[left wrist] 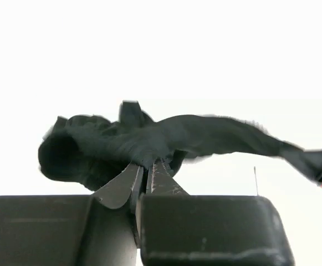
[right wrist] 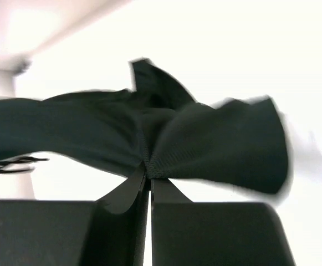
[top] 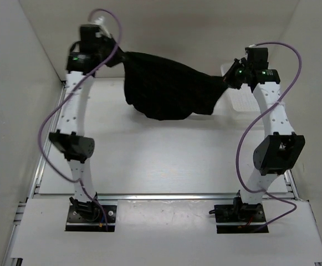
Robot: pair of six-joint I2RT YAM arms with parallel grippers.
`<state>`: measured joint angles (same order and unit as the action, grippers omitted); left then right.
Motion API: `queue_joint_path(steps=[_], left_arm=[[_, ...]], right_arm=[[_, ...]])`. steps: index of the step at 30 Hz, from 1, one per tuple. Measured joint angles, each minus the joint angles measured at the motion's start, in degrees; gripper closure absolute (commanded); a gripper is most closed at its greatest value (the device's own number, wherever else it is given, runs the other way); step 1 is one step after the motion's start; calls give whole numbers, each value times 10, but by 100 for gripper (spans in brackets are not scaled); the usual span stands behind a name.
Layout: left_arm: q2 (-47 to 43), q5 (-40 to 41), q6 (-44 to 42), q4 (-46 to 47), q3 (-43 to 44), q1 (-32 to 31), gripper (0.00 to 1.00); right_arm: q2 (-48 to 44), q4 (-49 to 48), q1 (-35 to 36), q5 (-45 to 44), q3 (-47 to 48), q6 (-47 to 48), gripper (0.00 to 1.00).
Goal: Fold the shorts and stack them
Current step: Flatten the shorts out
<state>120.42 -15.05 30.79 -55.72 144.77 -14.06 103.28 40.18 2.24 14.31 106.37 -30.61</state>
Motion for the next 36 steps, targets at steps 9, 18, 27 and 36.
queue_joint_path(steps=[9,18,27,36], left_arm=[[-336,32,-29,66,-305,-15,89],[-561,92,70,63,-868,-23,4],[-603,72,138,59,-907,-25,86],[-509,62,224,53,-964,-73,2]], right_arm=[[-230,-63,12,20,-229,11,93],[-399,-48,112,-57,-606,7,7],[-446,-22,105,-111,-606,-32,81],[-322,-42,104,-74,-560,-35,52]])
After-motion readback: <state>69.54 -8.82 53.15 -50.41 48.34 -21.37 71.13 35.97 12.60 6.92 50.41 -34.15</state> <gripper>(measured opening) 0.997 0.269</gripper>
